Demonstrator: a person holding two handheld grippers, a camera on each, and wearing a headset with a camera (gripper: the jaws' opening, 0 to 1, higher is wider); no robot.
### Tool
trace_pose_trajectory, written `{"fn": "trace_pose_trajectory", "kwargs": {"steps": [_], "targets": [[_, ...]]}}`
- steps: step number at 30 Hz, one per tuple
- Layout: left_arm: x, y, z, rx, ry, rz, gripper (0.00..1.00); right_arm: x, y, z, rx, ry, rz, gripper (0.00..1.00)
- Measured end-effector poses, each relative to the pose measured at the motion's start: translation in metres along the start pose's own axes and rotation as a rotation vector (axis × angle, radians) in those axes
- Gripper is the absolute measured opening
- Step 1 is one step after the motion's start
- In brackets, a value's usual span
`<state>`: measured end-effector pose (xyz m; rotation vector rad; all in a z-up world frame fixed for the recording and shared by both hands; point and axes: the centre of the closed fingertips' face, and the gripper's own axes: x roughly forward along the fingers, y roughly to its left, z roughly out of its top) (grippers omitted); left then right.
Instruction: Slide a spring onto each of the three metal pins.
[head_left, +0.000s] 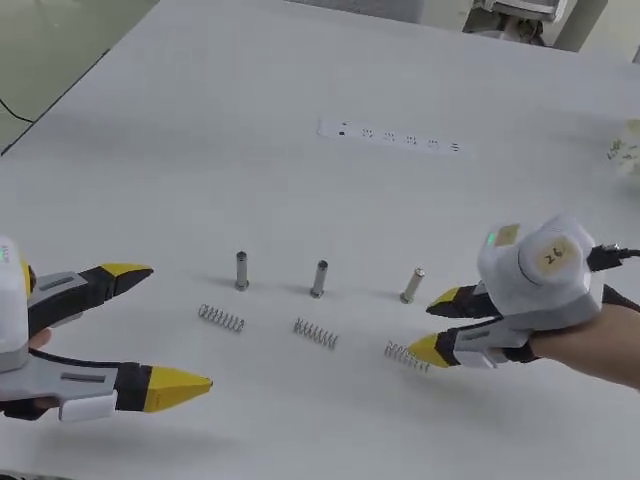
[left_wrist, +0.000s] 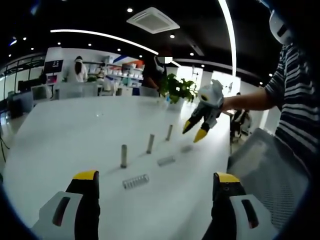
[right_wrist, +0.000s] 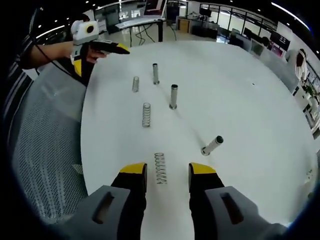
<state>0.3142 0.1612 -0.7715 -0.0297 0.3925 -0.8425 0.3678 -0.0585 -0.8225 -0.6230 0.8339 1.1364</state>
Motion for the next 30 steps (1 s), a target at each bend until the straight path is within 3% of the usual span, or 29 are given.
{"fn": "trace_pose_trajectory", "kwargs": {"steps": [8,20,30], "targets": [[-0.002,-0.001,-0.002,-0.002,0.006,0.002,0.91,0.005,0.007,-0.009,-0.131,0.062,0.037,0.23],[-0.004,-0.003,-0.004,-0.010,0.014,-0.001,0.90,0.022,0.016,-0.028,-0.187,0.123,0.059,0.18],[-0.002,-0.006,-0.005,-0.006,0.015,-0.007,0.91,0.022,0.014,-0.030,-0.196,0.127,0.051,0.15]]}}
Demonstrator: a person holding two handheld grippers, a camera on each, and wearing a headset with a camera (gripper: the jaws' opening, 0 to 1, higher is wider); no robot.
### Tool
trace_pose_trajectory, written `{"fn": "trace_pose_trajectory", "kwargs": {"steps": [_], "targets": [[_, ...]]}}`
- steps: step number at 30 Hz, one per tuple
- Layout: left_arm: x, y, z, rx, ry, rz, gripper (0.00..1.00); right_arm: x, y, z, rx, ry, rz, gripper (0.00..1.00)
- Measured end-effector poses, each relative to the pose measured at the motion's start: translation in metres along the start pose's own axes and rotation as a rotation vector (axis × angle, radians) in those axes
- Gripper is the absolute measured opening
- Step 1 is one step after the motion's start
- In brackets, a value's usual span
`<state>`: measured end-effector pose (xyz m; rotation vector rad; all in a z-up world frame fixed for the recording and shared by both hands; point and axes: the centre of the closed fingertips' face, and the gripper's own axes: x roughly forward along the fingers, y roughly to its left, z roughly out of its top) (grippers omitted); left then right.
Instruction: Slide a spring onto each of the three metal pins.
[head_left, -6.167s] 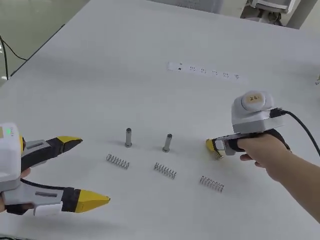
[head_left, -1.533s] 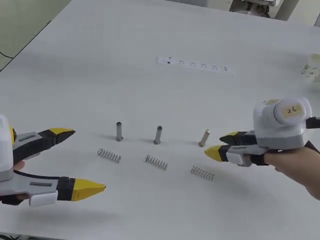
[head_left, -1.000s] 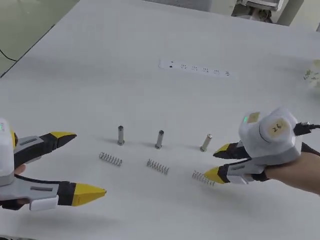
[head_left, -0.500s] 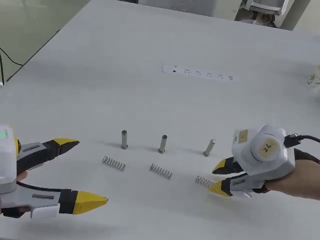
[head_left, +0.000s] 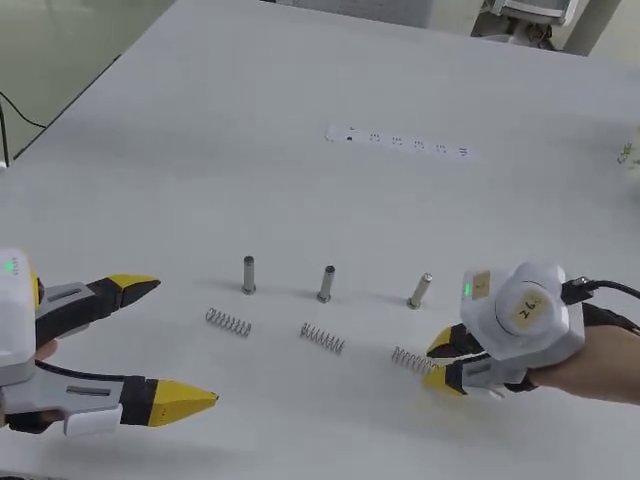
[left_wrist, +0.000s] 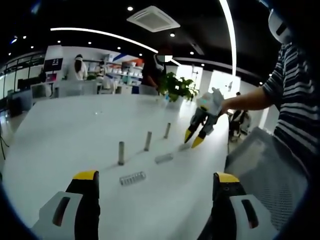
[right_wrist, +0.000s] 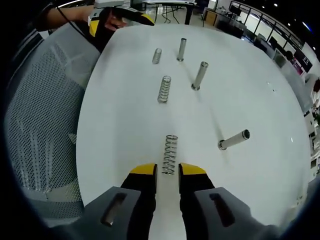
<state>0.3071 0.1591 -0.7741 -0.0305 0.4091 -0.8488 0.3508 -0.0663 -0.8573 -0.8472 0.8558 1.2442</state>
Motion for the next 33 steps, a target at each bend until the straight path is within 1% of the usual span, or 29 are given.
{"fn": "trace_pose_trajectory", "kwargs": {"steps": [9,15,20,22,26,28,31,33], "targets": [[-0.002,0.000,-0.005,-0.002,0.009,0.001,0.91,0.004,0.002,-0.001,-0.007,0.008,0.011,0.14],[-0.002,0.002,-0.004,-0.006,0.004,0.005,0.91,0.007,0.002,0.003,-0.016,0.012,0.019,0.13],[-0.002,0.001,-0.003,-0.004,0.001,0.005,0.91,0.008,-0.001,0.001,-0.026,0.027,0.013,0.10],[-0.002,0.001,-0.003,-0.005,0.002,0.002,0.91,0.008,-0.001,0.000,-0.023,0.034,0.017,0.09],[-0.001,-0.001,-0.004,-0.003,0.006,-0.001,0.90,0.008,-0.001,0.000,-0.013,0.024,0.025,0.08],[0.000,-0.003,-0.003,-0.004,0.007,-0.007,0.90,0.008,-0.001,0.000,-0.008,0.017,0.023,0.08],[0.003,-0.006,-0.003,-0.001,0.009,-0.016,0.90,0.007,-0.002,-0.001,0.001,0.024,0.014,0.08],[0.004,-0.009,-0.003,0.003,0.012,-0.026,0.90,0.005,-0.002,-0.002,-0.007,0.024,0.008,0.08]]}}
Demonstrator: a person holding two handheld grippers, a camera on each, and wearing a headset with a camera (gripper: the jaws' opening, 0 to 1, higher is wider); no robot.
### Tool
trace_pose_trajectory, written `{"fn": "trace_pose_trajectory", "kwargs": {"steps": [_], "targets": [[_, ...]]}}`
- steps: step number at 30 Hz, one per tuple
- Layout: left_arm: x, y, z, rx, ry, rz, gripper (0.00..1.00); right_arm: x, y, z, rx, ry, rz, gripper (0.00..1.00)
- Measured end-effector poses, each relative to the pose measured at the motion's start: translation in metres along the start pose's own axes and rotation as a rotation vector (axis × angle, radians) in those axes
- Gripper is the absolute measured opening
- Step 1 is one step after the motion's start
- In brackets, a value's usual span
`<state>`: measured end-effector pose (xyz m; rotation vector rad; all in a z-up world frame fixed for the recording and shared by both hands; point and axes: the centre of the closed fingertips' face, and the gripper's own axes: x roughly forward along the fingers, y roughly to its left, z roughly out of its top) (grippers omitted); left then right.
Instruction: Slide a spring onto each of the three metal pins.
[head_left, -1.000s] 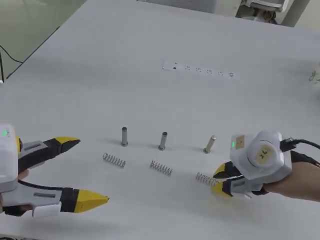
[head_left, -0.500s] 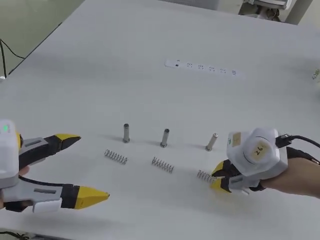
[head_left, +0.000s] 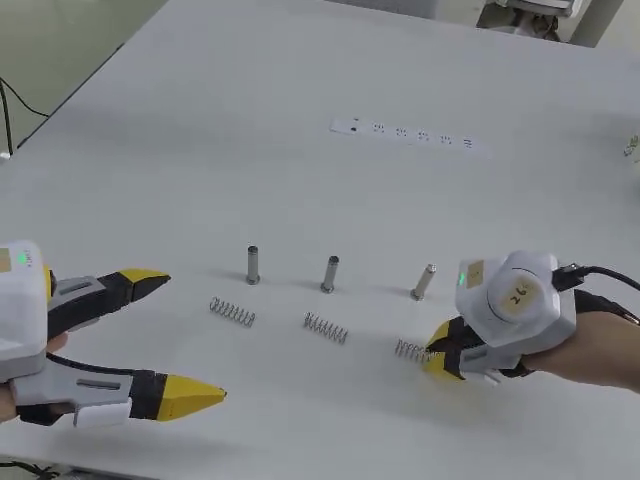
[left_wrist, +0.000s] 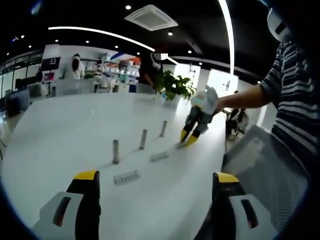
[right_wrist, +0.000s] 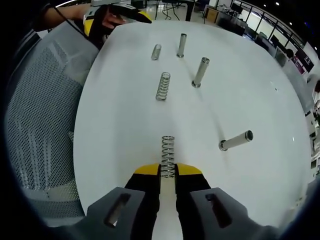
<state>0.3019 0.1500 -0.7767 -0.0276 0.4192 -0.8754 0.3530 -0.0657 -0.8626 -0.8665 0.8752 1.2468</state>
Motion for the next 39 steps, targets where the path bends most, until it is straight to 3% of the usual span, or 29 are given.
{"fn": "trace_pose_trajectory", "kwargs": {"steps": [11,13,14,21,24,29,34,39], "targets": [[0.014,-0.014,0.008,0.003,-0.006,-0.066,0.85,-0.026,0.006,0.024,-0.049,-0.054,-0.012,0.08],[0.017,-0.018,0.010,0.004,-0.006,-0.091,0.84,-0.029,0.009,0.028,-0.060,-0.059,-0.010,0.08],[0.018,-0.024,0.013,-0.024,-0.026,-0.126,0.82,-0.031,0.010,0.030,-0.077,-0.060,-0.013,0.08],[0.031,-0.025,0.019,-0.020,-0.030,-0.167,0.77,-0.036,0.015,0.046,-0.124,-0.073,-0.016,0.08],[0.038,-0.029,0.022,-0.009,-0.033,-0.198,0.71,-0.038,0.018,0.054,-0.145,-0.079,-0.016,0.08],[0.054,-0.038,0.027,0.028,-0.016,-0.231,0.70,-0.040,0.024,0.062,-0.173,-0.085,-0.006,0.08],[0.069,-0.049,0.024,0.072,0.016,-0.272,0.65,-0.043,0.028,0.069,-0.184,-0.096,-0.010,0.08],[0.083,-0.062,0.029,0.082,0.007,-0.317,0.64,-0.044,0.032,0.071,-0.199,-0.095,-0.001,0.08]]}}
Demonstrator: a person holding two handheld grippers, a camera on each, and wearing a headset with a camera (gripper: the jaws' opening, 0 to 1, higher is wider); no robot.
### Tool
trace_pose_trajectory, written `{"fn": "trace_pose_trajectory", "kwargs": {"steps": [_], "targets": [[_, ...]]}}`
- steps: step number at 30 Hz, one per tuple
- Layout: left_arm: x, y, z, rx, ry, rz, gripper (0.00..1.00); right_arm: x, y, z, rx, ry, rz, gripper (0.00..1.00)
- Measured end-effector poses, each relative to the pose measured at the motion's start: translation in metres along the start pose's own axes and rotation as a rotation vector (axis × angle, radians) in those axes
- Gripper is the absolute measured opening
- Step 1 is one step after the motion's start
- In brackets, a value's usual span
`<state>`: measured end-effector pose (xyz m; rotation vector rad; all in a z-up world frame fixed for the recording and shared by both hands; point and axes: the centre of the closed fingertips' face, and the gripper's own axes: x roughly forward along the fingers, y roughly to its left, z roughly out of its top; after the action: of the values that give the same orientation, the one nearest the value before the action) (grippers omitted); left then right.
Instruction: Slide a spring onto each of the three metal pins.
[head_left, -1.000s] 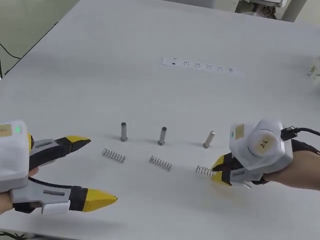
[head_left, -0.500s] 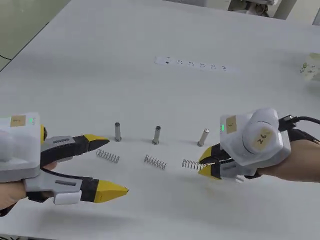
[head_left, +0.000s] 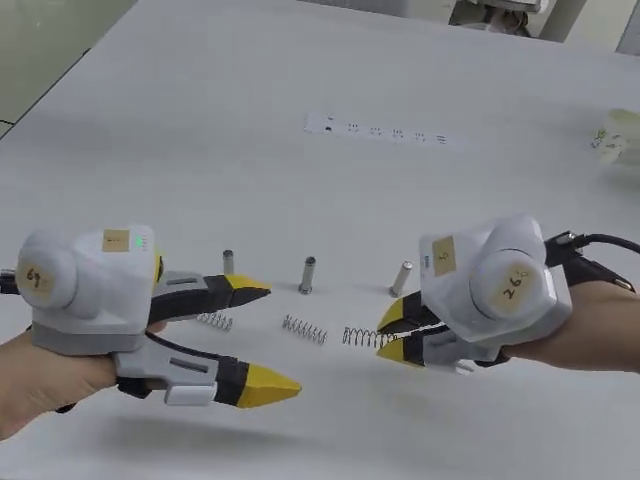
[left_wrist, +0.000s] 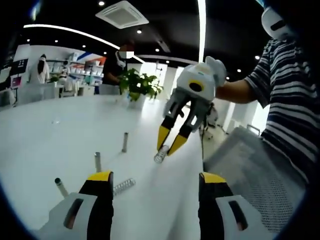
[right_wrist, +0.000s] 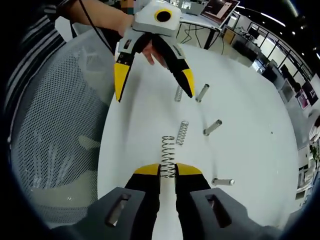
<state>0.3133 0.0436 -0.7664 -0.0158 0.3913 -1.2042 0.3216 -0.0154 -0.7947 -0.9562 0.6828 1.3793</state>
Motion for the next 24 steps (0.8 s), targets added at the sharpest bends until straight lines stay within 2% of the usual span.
{"fn": "trace_pose_trajectory", "kwargs": {"steps": [5,13,17,24], "targets": [[0.013,-0.005,0.001,0.030,0.021,-0.034,0.60,-0.001,0.002,0.006,-0.003,-0.007,0.004,0.08],[0.029,-0.010,0.002,0.062,0.041,-0.073,0.51,-0.001,0.006,0.010,-0.026,0.015,0.011,0.08],[0.034,-0.013,0.001,0.084,0.055,-0.092,0.44,-0.001,0.009,0.011,-0.012,0.020,0.027,0.08],[0.041,-0.014,0.002,0.107,0.054,-0.114,0.31,-0.003,0.010,0.012,-0.015,0.031,0.037,0.08]]}}
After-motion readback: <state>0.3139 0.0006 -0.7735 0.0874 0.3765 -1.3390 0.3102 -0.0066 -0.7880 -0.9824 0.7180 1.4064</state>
